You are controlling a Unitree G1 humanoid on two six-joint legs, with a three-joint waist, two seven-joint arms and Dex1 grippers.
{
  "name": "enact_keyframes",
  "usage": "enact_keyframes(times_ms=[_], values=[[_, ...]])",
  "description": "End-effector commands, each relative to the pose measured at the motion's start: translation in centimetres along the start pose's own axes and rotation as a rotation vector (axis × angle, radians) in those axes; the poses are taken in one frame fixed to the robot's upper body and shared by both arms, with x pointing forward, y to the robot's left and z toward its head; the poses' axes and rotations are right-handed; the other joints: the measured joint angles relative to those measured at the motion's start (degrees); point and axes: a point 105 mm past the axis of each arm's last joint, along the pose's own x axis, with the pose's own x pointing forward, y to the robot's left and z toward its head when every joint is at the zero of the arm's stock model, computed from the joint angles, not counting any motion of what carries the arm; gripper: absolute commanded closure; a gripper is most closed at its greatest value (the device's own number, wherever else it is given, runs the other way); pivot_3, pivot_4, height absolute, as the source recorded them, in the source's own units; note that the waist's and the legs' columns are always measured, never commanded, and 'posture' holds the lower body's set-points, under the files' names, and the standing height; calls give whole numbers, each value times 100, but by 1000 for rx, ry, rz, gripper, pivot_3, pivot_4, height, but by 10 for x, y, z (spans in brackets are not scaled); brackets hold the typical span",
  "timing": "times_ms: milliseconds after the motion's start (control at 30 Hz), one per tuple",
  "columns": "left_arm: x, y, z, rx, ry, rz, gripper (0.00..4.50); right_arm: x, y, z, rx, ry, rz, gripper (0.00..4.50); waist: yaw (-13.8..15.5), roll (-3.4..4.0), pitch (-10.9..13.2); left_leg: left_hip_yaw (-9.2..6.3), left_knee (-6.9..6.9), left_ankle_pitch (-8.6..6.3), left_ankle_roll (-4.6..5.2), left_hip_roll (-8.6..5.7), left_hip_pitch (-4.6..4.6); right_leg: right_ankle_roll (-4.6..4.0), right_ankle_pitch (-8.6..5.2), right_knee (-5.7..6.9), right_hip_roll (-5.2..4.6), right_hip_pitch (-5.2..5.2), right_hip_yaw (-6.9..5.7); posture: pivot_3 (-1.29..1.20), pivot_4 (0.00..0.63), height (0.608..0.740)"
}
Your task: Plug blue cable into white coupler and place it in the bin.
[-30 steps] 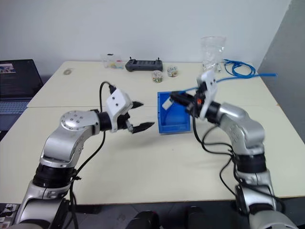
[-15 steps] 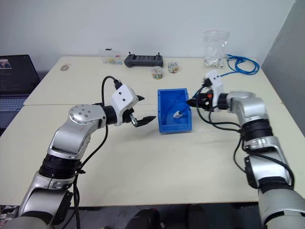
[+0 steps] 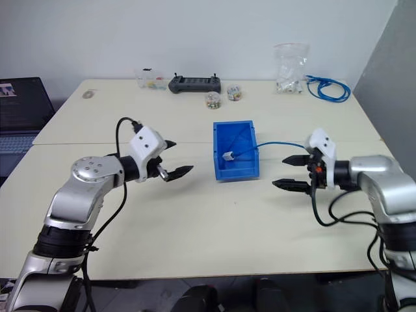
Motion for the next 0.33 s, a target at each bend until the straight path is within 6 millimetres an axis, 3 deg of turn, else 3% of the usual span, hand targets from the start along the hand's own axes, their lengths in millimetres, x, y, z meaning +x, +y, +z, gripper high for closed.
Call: enact_keyframes(times_ms=[33,167,333], values=[[-10,1,19,19,-74,7,0,-10,27,35,26,-169,61,73,-1,0,0,-2,18,-2,2,1,0,0,0,11,1,3,-1,0,150,740],[-8,2,21,5,-83,7,0,-14,13,47,33,-236,-47,73,-3,0,0,-7,44,-4,6,1,17,2,-1,14,5,31,-5,0,150,740],[-8,3,27,-14,-103,-12,0,-16,-2,45,-9,-193,-134,73,-1,0,0,-7,44,-4,5,0,27,2,-1,12,5,43,-7,0,150,740]])
